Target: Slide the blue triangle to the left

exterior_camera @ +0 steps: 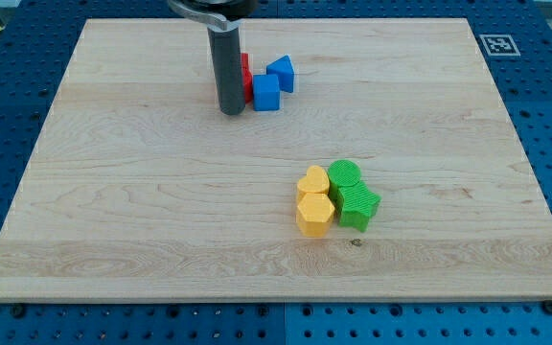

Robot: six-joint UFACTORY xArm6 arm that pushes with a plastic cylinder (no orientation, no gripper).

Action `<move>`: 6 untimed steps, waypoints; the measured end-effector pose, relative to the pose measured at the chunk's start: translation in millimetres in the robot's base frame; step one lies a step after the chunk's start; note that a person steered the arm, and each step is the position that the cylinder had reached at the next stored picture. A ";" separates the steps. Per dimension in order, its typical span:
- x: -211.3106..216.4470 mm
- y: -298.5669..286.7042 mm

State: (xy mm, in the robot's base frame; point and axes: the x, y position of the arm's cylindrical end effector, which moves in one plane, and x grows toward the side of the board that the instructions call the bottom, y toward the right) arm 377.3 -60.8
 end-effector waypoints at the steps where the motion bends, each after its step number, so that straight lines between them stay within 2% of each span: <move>1: 1.2 3.6; 2: 14.4 40.4; 3: 9.0 95.9; 4: -22.1 120.9; 6: -37.8 112.0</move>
